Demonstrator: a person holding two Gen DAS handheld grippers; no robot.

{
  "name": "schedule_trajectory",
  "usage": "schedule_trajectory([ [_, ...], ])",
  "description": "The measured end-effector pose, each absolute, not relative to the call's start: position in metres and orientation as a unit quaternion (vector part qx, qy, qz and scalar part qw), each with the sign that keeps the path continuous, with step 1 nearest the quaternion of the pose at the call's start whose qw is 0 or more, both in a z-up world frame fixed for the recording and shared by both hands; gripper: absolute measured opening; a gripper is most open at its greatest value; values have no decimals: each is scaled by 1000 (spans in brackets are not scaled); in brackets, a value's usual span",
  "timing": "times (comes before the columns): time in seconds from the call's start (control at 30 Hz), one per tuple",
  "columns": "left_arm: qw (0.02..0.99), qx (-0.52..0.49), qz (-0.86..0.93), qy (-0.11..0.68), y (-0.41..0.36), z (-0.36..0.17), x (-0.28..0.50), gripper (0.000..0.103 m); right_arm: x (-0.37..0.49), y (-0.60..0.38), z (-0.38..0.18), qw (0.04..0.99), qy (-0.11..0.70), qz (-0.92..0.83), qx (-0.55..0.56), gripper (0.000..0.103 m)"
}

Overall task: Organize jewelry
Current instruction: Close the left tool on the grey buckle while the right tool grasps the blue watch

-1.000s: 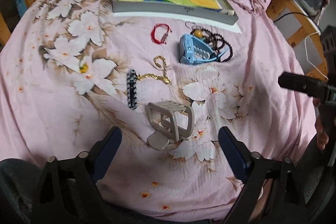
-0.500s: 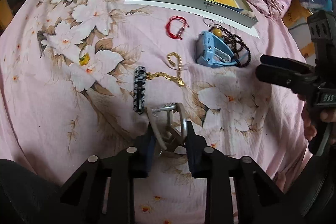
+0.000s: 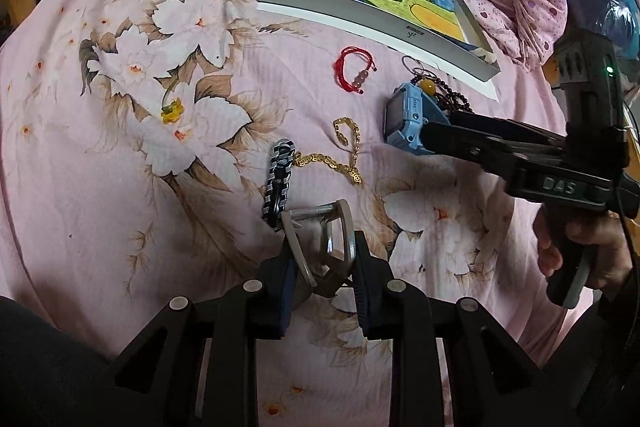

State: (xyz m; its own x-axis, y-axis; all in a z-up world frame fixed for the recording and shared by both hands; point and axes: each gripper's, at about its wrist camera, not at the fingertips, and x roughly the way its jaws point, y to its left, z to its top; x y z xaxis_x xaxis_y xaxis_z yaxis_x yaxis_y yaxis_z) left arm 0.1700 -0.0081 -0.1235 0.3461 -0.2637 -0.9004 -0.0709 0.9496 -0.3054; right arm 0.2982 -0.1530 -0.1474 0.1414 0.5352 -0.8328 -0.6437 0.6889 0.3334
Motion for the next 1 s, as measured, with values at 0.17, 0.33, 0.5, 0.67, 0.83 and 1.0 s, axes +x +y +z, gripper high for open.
schedule_trajectory([
  [0.17, 809, -145, -60, 567, -9, -123, 168, 22, 301, -139, -152, 755, 521, 392, -70, 80],
  [0.33, 810, -147, -63, 565, -9, -122, 168, 21, 301, -129, -160, 757, 522, 381, -95, 66],
  [0.5, 815, -149, -71, 556, -8, -118, 165, 21, 302, -137, -162, 760, 526, 372, -85, 49],
  [0.67, 830, -150, -85, 530, -10, -106, 159, 21, 298, -147, -150, 767, 525, 366, -57, 43],
  [0.83, 845, -163, -94, 500, -8, -94, 154, 21, 298, -166, -130, 777, 517, 360, -3, 42],
  [1.0, 857, -165, -89, 479, -9, -84, 157, 21, 300, -190, -108, 785, 505, 352, 62, 42],
])
